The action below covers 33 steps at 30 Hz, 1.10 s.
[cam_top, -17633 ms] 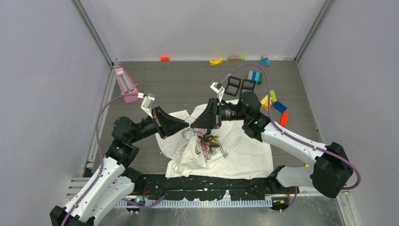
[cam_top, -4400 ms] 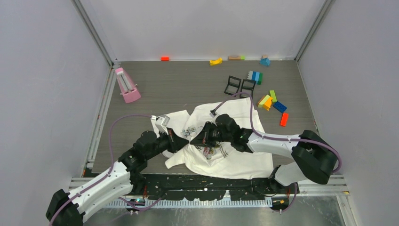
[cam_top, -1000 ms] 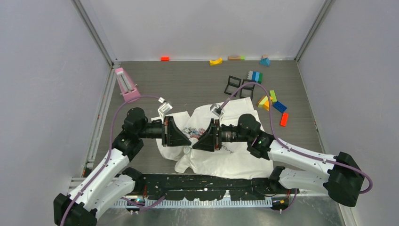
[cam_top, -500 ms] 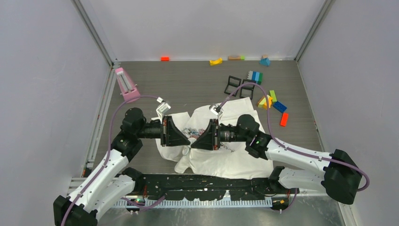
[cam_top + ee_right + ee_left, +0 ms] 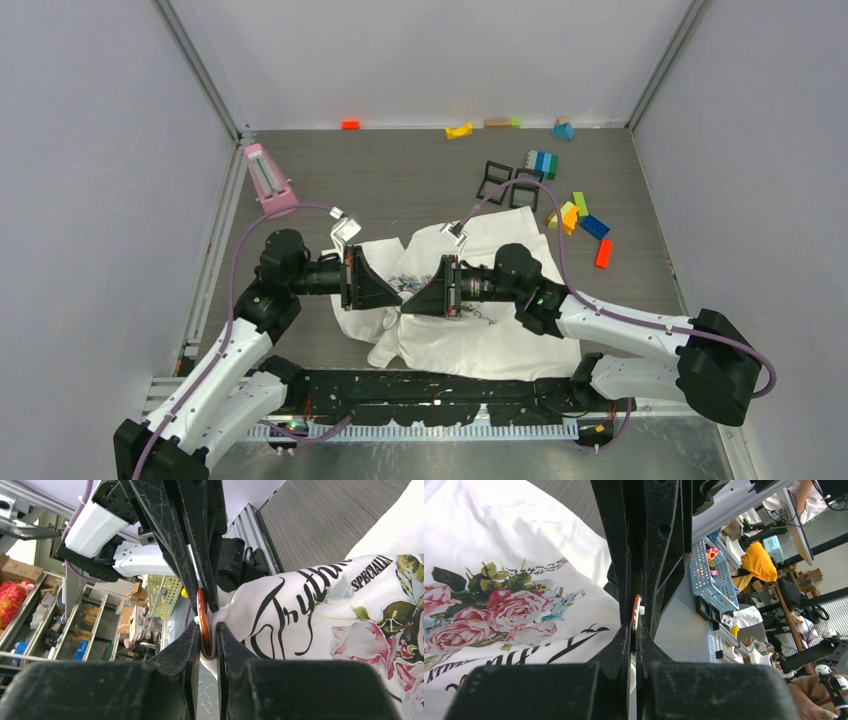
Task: Pin the brooch onto the clothing
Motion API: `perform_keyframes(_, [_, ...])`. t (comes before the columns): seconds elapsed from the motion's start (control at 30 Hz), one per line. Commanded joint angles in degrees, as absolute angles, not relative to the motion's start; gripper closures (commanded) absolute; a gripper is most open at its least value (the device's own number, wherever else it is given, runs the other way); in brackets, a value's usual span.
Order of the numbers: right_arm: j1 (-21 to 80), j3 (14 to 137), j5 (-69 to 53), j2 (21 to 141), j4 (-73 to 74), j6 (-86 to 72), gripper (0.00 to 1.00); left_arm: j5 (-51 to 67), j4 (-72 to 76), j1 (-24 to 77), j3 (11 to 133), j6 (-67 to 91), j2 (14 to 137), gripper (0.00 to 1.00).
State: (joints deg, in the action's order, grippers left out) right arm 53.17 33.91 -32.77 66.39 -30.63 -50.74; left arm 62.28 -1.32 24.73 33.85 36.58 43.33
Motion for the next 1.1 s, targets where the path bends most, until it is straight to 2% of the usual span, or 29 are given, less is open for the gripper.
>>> perform_keyframes(0.0, [52.0,34.8,-21.6,67.8,-29.4,-53.3,0.99,65.4,1.5,26.0,36.2,37.1,41.7,1.00])
perform_keyframes(1.07, [50.0,30.9,-17.3,66.2,-28.7,-56.3,0.99,64.3,-1.5,26.0,36.6,35.2,40.9,1.00])
